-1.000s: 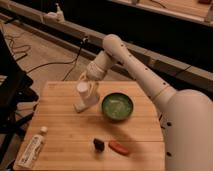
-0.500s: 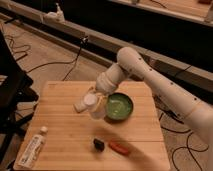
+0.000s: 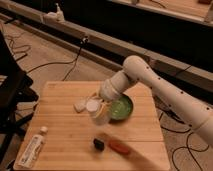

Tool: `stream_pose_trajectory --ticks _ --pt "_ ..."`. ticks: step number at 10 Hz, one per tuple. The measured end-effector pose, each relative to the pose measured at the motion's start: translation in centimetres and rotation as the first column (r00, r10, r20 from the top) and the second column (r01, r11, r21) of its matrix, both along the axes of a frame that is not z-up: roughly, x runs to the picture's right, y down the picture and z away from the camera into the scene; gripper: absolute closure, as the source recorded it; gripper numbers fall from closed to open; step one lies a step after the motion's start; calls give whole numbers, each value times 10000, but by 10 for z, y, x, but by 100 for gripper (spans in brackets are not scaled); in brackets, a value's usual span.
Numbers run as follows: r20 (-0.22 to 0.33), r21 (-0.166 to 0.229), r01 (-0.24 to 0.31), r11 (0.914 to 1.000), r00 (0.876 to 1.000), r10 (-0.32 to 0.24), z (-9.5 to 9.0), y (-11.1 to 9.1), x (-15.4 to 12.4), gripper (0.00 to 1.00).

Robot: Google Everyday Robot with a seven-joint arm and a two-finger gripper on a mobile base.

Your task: Place the ceramic cup over the eraser

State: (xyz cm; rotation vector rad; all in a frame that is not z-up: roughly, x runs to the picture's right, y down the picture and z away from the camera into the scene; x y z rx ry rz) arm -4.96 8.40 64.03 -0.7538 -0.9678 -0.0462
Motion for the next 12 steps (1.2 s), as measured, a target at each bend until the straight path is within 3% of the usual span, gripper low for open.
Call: stream_pose_trajectory --ticks 6,8,12 --pt "-72 61 -113 9999 9999 114 -5 1 6 100" --pt "-23 145 -458 9988 9989 458 -18 5 11 100" --pt "702 239 -893 9957 9937 874 -49 31 1 100"
